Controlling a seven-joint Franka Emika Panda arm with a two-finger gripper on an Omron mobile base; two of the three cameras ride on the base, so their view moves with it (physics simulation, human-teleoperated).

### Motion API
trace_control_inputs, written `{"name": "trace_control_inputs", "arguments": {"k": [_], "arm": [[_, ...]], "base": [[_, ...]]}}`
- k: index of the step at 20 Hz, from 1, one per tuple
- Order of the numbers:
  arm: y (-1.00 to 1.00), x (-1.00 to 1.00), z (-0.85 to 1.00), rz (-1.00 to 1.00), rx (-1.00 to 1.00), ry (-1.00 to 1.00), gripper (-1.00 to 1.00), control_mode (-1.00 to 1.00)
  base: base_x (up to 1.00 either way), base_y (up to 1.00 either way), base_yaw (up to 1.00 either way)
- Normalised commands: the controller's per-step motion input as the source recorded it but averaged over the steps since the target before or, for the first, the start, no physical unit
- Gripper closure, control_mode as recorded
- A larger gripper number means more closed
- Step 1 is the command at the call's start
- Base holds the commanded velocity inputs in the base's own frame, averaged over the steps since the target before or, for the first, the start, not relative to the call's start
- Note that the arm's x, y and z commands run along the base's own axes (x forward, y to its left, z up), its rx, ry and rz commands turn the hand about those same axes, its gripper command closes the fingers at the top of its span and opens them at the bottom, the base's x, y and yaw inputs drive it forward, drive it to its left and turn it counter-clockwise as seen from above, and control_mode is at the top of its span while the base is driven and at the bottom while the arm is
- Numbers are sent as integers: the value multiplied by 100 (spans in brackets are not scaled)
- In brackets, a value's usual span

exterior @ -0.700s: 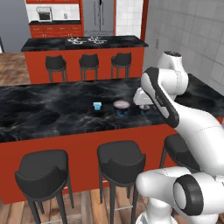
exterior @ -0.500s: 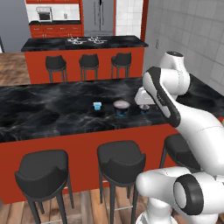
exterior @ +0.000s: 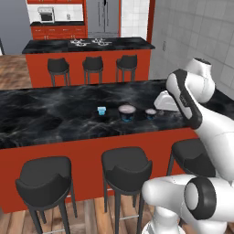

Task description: Stack the yogurt containers by placing the smaller containers on top of the larger containers.

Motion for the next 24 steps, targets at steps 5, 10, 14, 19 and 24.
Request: {"name": "trace_control_inputs", "arguments": {"k": [5, 10, 14, 19, 24], "arm": [[-42, 0, -21, -3, 8, 0, -100, -100], [-47, 0, -22, -2, 14, 0, -100, -100], [-36, 2, -19, 0, 19, -4, -100, -100], [-20, 25, -5, 0, 21, -9, -100, -100], [-4, 39, 0, 0, 15, -3, -100, -100]], "base": [[0, 0, 0], [0, 0, 0], [0, 0, 0], [0, 0, 0], [0, 0, 0]]}}
